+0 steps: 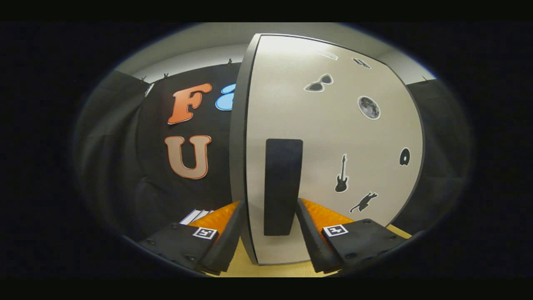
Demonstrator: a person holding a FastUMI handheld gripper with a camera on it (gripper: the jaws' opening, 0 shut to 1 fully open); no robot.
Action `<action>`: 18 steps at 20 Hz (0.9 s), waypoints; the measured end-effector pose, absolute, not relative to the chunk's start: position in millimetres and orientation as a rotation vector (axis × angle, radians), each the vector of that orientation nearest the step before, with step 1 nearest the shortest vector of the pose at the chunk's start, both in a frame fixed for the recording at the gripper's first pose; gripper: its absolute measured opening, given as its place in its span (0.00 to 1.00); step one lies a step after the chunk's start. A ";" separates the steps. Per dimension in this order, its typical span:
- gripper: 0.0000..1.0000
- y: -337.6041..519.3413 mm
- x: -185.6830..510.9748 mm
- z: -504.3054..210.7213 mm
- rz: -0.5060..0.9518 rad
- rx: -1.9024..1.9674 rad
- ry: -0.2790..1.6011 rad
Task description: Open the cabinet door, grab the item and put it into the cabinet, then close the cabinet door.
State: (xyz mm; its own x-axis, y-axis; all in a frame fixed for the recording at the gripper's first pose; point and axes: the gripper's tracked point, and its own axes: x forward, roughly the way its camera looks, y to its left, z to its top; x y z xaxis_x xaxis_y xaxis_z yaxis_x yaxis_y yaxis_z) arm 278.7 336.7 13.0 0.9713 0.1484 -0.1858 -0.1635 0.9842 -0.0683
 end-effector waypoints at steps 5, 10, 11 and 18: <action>0.57 325.6 281.3 14.3 0.124 -0.082 0.180; 0.40 324.9 281.0 10.9 0.151 -0.046 0.200; 0.37 324.8 279.3 11.3 0.149 -0.055 0.202; 0.30 322.2 269.3 12.8 0.174 -0.068 0.230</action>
State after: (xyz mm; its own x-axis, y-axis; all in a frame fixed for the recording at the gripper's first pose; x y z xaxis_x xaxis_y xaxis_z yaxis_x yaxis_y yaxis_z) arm 269.3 322.2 12.8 0.9586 0.1638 -0.2328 -0.1793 0.9827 -0.0471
